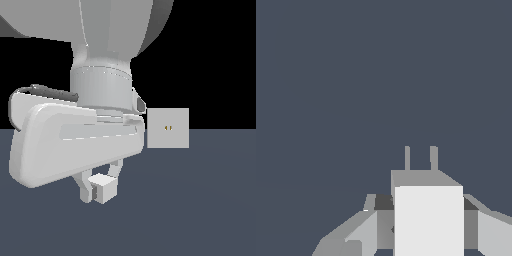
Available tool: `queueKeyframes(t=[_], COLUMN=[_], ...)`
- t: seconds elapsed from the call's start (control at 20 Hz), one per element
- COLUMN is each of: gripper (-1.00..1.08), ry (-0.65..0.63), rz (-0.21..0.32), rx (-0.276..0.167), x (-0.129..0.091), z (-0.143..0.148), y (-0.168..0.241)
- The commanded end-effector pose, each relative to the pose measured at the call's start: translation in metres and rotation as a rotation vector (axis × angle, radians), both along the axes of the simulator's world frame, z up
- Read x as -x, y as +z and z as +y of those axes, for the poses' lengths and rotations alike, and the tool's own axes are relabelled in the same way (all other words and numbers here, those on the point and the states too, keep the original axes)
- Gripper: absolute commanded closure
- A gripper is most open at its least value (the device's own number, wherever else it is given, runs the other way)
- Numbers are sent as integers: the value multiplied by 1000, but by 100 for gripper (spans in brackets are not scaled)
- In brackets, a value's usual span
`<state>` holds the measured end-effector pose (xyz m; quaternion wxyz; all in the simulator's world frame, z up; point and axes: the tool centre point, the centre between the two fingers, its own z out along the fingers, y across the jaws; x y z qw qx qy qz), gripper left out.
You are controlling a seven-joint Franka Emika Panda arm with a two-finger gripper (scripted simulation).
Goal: Plug the charger into the wall socket.
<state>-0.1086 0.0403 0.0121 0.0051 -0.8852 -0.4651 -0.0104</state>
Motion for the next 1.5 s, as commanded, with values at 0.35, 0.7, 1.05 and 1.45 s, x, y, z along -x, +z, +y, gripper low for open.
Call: queueKeyframes(t=[0.35,0.7,1.05,1.45], gripper=[108,108,108,108], ry=[-49,-224,-505,-798], rz=[0,0,0,0], rx=[-1,-3,-4,-3], x=[-6,-25,-46,-55], z=[-5,-26,-65,-112], y=[5,21,47,73])
